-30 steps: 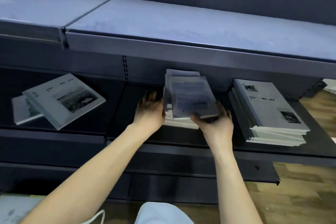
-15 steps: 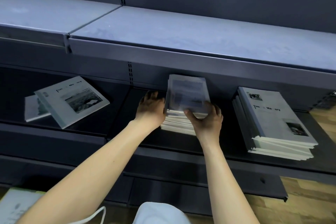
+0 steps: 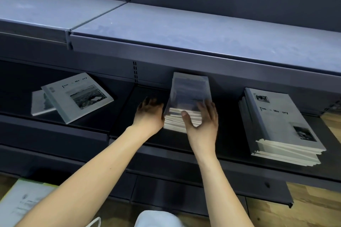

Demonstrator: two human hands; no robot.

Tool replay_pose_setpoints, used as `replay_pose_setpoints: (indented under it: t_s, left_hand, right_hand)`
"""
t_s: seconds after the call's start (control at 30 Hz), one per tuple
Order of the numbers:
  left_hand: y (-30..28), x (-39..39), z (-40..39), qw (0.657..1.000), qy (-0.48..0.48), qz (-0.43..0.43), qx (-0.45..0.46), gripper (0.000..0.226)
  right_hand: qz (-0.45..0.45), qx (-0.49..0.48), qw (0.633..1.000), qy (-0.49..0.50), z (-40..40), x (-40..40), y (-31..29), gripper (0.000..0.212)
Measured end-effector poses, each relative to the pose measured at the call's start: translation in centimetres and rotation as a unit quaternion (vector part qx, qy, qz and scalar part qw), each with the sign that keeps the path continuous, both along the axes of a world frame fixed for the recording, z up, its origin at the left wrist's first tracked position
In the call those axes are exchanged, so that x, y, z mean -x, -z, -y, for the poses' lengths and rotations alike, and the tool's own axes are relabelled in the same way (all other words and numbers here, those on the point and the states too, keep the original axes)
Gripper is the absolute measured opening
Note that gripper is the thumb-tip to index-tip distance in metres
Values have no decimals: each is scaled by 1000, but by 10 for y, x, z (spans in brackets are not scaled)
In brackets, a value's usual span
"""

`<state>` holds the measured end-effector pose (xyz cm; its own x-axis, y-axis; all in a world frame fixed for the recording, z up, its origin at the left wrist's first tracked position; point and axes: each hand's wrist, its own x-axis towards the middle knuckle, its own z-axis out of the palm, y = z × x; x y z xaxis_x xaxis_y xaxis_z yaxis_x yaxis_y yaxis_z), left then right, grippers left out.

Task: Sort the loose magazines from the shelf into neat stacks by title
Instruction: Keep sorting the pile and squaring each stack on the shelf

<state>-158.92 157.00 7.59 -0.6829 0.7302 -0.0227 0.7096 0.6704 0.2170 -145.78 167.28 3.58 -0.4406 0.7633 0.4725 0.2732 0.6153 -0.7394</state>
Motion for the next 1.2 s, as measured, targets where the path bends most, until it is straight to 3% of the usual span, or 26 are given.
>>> replay_pose_setpoints:
  t_s: [0.2,0.37,0.57,1.0,1.2]
  left_hand:
    - [14,-3,25,999,-35,-40,10,56]
    - [21,-13,60,994,-84,-73,18,63]
    - [35,-20,111,986,-149,-64,25,60]
    - [38,-2,211,966,-254,-43,0,62]
    - [43,22,255,962,-271,-19,-17,62]
  right_hand:
    - [136,-13,987,-80,28,10,-4,64]
    - [191,-30,970,-148,49,11,0,60]
    - [207,-60,949,-229,91,27,13,57]
    - [235,-18,908,-346,180,73,25,64]
    - [232,64,886,-397,223,97,25,67]
